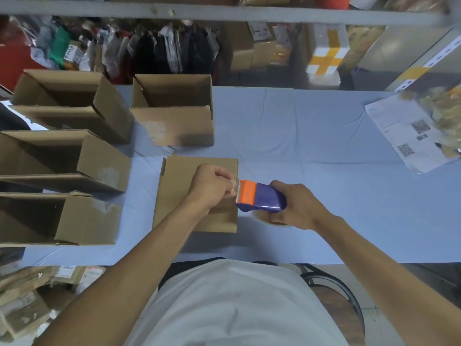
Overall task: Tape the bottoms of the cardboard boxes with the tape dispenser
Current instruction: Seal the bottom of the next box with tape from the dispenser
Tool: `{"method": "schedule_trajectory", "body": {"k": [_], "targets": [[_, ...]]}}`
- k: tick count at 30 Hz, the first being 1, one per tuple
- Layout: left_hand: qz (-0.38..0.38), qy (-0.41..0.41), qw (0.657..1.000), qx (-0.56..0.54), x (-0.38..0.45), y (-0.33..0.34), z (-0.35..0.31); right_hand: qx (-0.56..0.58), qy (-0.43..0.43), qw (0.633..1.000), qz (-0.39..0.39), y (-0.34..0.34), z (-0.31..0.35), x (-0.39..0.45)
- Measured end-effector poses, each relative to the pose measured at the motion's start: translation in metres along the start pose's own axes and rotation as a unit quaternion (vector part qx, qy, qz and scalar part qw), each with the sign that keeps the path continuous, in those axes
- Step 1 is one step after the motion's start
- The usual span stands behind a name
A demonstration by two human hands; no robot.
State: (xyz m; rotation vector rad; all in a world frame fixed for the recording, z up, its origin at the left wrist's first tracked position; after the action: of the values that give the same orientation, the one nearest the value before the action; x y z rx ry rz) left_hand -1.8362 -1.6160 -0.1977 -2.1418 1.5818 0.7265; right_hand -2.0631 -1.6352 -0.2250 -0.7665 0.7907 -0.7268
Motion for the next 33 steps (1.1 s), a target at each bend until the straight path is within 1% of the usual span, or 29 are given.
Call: {"method": "schedule_trajectory", "body": {"k": [3,5,6,9,10,11,13,15,17,19,21,24,26,31,32,33], "targets": [[0.005,0.033,0.998,0.047,0.006,-0.005,-0.003,0.112,0.056,0.992,0.025,0.004,-0.004,0.002],[0.017,0.028,0.998,0.057,0.007,-0.012,-0.005,0.118,0.045,0.992,0.015,0.003,-0.006,0.001],[0.022,0.013,0.999,0.042,0.007,-0.015,-0.006,0.126,0.039,0.991,0.004,0.002,-0.007,-0.001],[0.044,-0.060,0.992,-0.098,0.007,-0.021,-0.010,0.232,0.053,0.971,-0.033,0.004,-0.009,-0.006],[0.048,-0.069,0.990,-0.118,0.006,-0.021,-0.011,0.249,0.053,0.966,-0.036,0.006,-0.007,-0.007],[0.053,-0.070,0.989,-0.117,0.006,-0.021,-0.010,0.241,0.050,0.969,-0.031,0.006,-0.006,-0.007],[0.059,-0.052,0.994,-0.079,0.004,-0.018,-0.008,0.195,0.038,0.980,-0.014,0.004,-0.003,-0.004],[0.060,-0.021,0.998,-0.020,0.003,-0.013,-0.004,0.118,0.025,0.993,0.005,0.000,0.000,0.001],[0.054,0.001,0.998,0.025,0.004,-0.012,-0.002,0.056,0.015,0.998,0.027,-0.004,0.001,0.005],[0.036,0.008,0.998,0.041,0.010,-0.016,0.000,0.043,0.010,0.999,0.028,-0.008,-0.001,0.006],[0.001,-0.003,0.999,0.039,0.014,-0.023,0.004,0.035,0.010,0.999,0.013,-0.010,-0.008,0.004],[-0.042,-0.004,0.998,0.048,0.021,-0.030,0.010,-0.043,0.015,0.999,-0.003,-0.018,-0.026,0.003],[-0.052,0.007,0.996,0.070,0.026,-0.028,0.011,-0.085,0.019,0.996,0.009,-0.021,-0.036,0.007],[-0.064,0.031,0.991,0.111,0.038,-0.020,0.012,-0.132,0.021,0.991,0.019,-0.025,-0.044,0.026],[-0.062,0.044,0.988,0.131,0.040,-0.019,0.012,-0.137,0.021,0.990,0.022,-0.025,-0.045,0.028],[-0.060,0.068,0.980,0.179,0.043,-0.017,0.013,-0.141,0.022,0.989,0.026,-0.025,-0.045,0.030]]}}
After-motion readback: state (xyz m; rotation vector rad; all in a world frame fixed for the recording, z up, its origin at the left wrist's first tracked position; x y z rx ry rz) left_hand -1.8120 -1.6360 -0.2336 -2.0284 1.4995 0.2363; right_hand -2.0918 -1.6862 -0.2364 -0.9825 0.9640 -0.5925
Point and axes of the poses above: each hand's wrist, its own x-axis towards the middle knuckle, its own y-axis out of the palm, z = x × y, the point moved 1 cm from there along x, towards the middle knuckle, and after that the axes turned 13 degrees about -x, right-handed, at the moved point
